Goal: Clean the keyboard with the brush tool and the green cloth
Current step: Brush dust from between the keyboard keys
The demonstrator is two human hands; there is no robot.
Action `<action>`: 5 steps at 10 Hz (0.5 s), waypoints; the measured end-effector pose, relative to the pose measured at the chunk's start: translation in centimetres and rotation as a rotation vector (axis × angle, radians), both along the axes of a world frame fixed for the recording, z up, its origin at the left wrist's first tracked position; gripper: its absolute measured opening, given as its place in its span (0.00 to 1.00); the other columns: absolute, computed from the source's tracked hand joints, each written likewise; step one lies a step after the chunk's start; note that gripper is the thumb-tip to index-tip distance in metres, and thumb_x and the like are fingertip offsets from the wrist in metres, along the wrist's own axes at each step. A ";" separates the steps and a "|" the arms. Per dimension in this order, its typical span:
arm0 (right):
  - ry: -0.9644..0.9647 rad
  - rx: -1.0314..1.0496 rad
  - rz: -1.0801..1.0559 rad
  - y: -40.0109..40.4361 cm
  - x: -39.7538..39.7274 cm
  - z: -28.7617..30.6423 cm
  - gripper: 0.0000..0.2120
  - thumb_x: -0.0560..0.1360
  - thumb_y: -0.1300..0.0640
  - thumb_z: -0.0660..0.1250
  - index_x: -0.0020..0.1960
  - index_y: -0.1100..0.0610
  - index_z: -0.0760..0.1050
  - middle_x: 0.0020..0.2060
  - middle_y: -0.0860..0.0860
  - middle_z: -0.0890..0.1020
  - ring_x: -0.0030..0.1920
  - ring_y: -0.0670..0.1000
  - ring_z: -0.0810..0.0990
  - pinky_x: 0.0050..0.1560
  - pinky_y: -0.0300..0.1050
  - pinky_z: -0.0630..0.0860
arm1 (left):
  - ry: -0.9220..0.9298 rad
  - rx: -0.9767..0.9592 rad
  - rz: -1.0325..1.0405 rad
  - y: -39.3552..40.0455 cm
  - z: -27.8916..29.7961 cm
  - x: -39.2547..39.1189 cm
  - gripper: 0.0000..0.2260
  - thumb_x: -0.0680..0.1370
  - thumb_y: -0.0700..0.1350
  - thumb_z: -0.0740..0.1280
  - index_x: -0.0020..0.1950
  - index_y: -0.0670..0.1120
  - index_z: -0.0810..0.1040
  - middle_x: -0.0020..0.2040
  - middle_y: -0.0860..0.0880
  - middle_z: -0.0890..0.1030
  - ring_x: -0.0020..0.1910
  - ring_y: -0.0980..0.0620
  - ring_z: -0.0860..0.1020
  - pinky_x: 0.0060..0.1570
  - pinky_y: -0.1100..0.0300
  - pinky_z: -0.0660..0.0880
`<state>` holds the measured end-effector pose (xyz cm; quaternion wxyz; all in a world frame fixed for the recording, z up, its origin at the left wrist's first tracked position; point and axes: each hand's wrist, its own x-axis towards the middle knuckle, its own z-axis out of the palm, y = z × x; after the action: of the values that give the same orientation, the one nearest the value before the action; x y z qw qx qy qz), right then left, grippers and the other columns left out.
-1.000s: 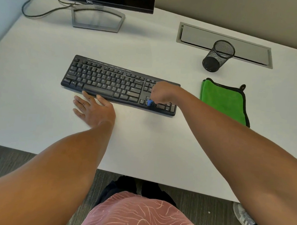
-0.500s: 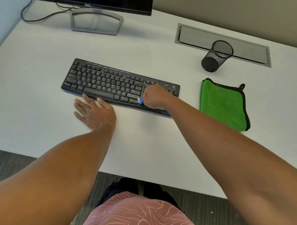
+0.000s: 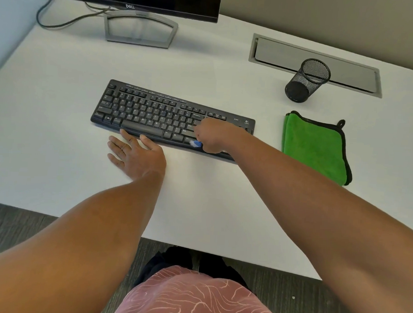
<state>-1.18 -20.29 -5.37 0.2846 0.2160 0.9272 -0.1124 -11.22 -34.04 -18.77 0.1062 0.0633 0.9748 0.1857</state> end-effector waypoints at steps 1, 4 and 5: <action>-0.002 -0.028 0.029 0.3 -0.7 0.3 0.08 0.79 0.62 0.58 0.44 0.61 0.73 0.37 0.52 0.74 0.40 0.54 0.72 0.35 0.44 0.66 | -0.004 0.007 0.003 0.1 0.1 0.0 0.29 0.84 0.56 0.43 0.83 0.48 0.45 0.83 0.43 0.46 0.82 0.46 0.42 0.79 0.45 0.39; -0.054 0.016 0.006 -0.2 -1.3 0.4 0.16 0.80 0.61 0.59 0.33 0.59 0.66 0.32 0.51 0.70 0.37 0.54 0.71 0.37 0.45 0.69 | -0.007 -0.004 0.005 0.0 0.2 -0.1 0.29 0.84 0.56 0.42 0.83 0.48 0.44 0.83 0.43 0.45 0.82 0.46 0.41 0.79 0.46 0.39; -0.020 -0.058 -0.001 0.2 -2.0 0.7 0.09 0.78 0.61 0.59 0.43 0.61 0.76 0.40 0.53 0.77 0.41 0.54 0.76 0.38 0.46 0.72 | -0.007 0.000 0.003 0.0 0.2 0.0 0.28 0.84 0.56 0.43 0.83 0.48 0.44 0.83 0.43 0.45 0.82 0.46 0.42 0.79 0.46 0.38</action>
<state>-3.17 -20.07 -4.64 0.3002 0.2092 0.9205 -0.1372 -11.23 -34.01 -18.52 0.1093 0.0611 0.9745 0.1862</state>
